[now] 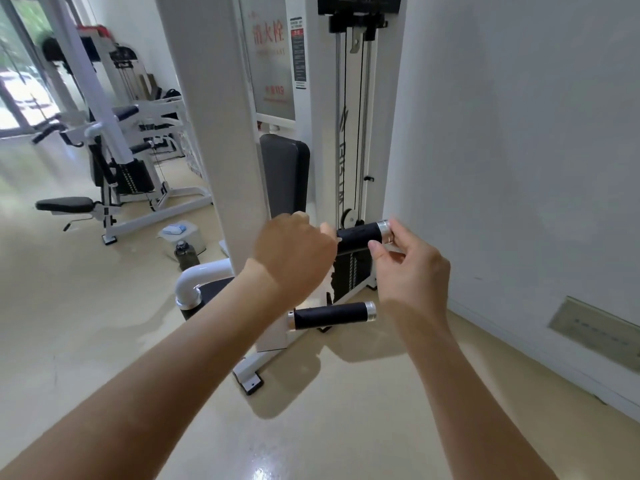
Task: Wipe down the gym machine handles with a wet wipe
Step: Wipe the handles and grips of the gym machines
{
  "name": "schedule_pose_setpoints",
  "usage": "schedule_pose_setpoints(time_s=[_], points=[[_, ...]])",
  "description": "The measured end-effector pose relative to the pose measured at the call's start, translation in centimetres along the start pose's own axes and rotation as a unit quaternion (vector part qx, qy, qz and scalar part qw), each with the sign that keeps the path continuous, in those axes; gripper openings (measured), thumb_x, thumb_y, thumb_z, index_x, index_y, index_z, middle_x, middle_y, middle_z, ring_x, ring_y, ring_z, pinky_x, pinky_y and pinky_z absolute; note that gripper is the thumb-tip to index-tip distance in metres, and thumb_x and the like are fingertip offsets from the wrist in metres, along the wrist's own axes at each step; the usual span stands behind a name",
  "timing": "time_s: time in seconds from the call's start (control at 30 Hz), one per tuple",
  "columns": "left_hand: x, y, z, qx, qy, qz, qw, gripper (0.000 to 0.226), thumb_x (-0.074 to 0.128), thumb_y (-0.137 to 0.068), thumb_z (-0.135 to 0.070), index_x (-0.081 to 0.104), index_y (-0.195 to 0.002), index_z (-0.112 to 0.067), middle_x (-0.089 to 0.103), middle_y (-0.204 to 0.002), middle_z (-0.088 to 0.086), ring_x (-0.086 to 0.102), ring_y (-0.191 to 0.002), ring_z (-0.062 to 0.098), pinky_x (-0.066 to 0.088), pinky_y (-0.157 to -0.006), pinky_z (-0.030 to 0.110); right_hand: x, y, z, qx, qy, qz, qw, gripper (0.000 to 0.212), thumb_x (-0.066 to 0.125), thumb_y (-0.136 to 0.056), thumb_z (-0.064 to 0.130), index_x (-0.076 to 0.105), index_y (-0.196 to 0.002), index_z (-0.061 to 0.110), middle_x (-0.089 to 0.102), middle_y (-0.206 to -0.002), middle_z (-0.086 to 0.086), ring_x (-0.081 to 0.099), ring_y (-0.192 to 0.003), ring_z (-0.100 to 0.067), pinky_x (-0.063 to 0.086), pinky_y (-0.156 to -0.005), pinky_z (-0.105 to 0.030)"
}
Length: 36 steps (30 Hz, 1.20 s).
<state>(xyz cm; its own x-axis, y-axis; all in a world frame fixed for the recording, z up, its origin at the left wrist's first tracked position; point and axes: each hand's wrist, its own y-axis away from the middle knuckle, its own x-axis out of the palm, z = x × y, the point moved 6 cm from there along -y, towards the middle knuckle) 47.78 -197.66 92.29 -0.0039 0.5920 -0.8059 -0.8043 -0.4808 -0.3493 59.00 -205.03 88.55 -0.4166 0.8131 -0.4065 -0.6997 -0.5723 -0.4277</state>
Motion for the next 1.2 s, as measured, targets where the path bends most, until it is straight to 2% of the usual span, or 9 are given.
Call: schedule_pose_setpoints(time_s=[0.23, 0.4, 0.5, 0.6, 0.8, 0.93, 1.03, 1.13, 1.2], points=[[1.3, 2.6, -0.7, -0.014, 0.032, -0.032, 0.999, 0.054, 0.020, -0.090, -0.012, 0.043, -0.137, 0.003, 0.063, -0.121, 0.016, 0.064, -0.103, 0.030, 0.053, -0.083, 0.039, -0.1, -0.4, 0.0, -0.024, -0.004, -0.005, 1.000, 0.042, 0.064, -0.089, 0.023, 0.057, -0.130, 0.018, 0.072, -0.103, -0.006, 0.065, -0.095, -0.023, 0.046, -0.087, -0.026], [0.5, 1.1, -0.4, -0.037, 0.117, -0.056, 0.991, 0.051, 0.025, -0.089, -0.011, 0.048, -0.134, -0.006, 0.067, -0.113, 0.011, 0.064, -0.095, 0.029, 0.052, -0.076, 0.039, 0.0, 0.0, 0.2, -0.053, 0.015, -0.009, 0.998, 0.045, 0.063, -0.090, 0.022, 0.053, -0.134, 0.015, 0.071, -0.107, -0.009, 0.065, -0.095, -0.026, 0.052, -0.090, -0.036], [0.8, 0.3, -0.5, -0.091, 0.153, -0.075, 0.981, 0.047, 0.024, -0.087, -0.013, 0.064, -0.111, -0.011, 0.073, -0.086, 0.006, 0.063, -0.068, 0.026, 0.045, -0.055, 0.032, -0.1, 0.0, 0.4, -0.074, 0.030, -0.013, 0.997, 0.046, 0.063, -0.090, 0.020, 0.052, -0.134, 0.012, 0.071, -0.104, -0.010, 0.067, -0.090, -0.025, 0.053, -0.087, -0.035], [1.4, 0.5, -0.5, -0.128, 0.245, -0.132, 0.952, 0.024, 0.053, -0.088, -0.005, 0.066, -0.106, -0.015, 0.072, -0.077, 0.002, 0.061, -0.060, 0.021, 0.038, -0.052, 0.024, -0.2, -0.1, 0.2, -0.081, 0.032, -0.011, 0.996, 0.045, 0.064, -0.090, 0.022, 0.053, -0.133, 0.013, 0.072, -0.099, -0.010, 0.067, -0.089, -0.025, 0.049, -0.082, -0.030], [3.0, 3.9, -1.2, -0.028, 0.122, -0.249, 0.960, 0.038, 0.058, -0.086, 0.005, 0.062, -0.123, -0.003, 0.064, -0.125, 0.010, 0.061, -0.115, 0.025, 0.051, -0.095, 0.038, -0.3, -0.4, -0.2, -0.092, 0.058, -0.013, 0.994, 0.044, 0.064, -0.090, 0.025, 0.056, -0.131, 0.014, 0.072, -0.100, -0.012, 0.066, -0.091, -0.026, 0.038, -0.075, -0.021], [2.2, 1.4, -1.2, -0.097, 0.143, -0.147, 0.974, 0.027, 0.060, -0.090, -0.010, 0.065, -0.117, -0.012, 0.072, -0.107, 0.004, 0.070, -0.092, 0.023, 0.056, -0.072, 0.033, 0.0, -0.8, -0.3, -0.095, 0.058, -0.012, 0.994, 0.043, 0.063, -0.090, 0.023, 0.056, -0.132, 0.013, 0.072, -0.098, -0.012, 0.067, -0.090, -0.026, 0.039, -0.075, -0.021], [1.0, -1.5, -0.3, -0.151, 0.209, -0.041, 0.965, 0.024, 0.038, -0.099, -0.026, 0.061, -0.100, -0.018, 0.063, -0.076, -0.001, 0.057, -0.062, 0.022, 0.046, -0.054, 0.029, 0.0, -1.1, 0.1, -0.115, 0.082, -0.018, 0.990, 0.042, 0.064, -0.090, 0.023, 0.057, -0.130, 0.012, 0.073, -0.096, -0.013, 0.065, -0.085, -0.028, 0.034, -0.072, -0.021], [2.1, -3.0, 0.1, -0.151, 0.282, -0.013, 0.947, 0.032, 0.031, -0.101, -0.033, 0.059, -0.098, -0.018, 0.060, -0.076, 0.001, 0.059, -0.069, 0.024, 0.043, -0.056, 0.030, 0.0, -1.7, -0.1, -0.110, 0.091, -0.009, 0.990, 0.041, 0.064, -0.090, 0.025, 0.058, -0.130, 0.015, 0.072, -0.099, -0.012, 0.063, -0.087, -0.028, 0.034, -0.071, -0.021], [2.9, -1.1, -0.8, -0.119, 0.246, -0.077, 0.959, 0.031, 0.034, -0.101, -0.024, 0.059, -0.118, -0.016, 0.068, -0.098, 0.006, 0.065, -0.090, 0.027, 0.051, -0.074, 0.034, 0.1, -1.9, -0.3, -0.114, 0.085, -0.010, 0.990, 0.041, 0.065, -0.089, 0.025, 0.059, -0.128, 0.014, 0.072, -0.098, -0.013, 0.065, -0.087, -0.029, 0.036, -0.072, -0.022]])
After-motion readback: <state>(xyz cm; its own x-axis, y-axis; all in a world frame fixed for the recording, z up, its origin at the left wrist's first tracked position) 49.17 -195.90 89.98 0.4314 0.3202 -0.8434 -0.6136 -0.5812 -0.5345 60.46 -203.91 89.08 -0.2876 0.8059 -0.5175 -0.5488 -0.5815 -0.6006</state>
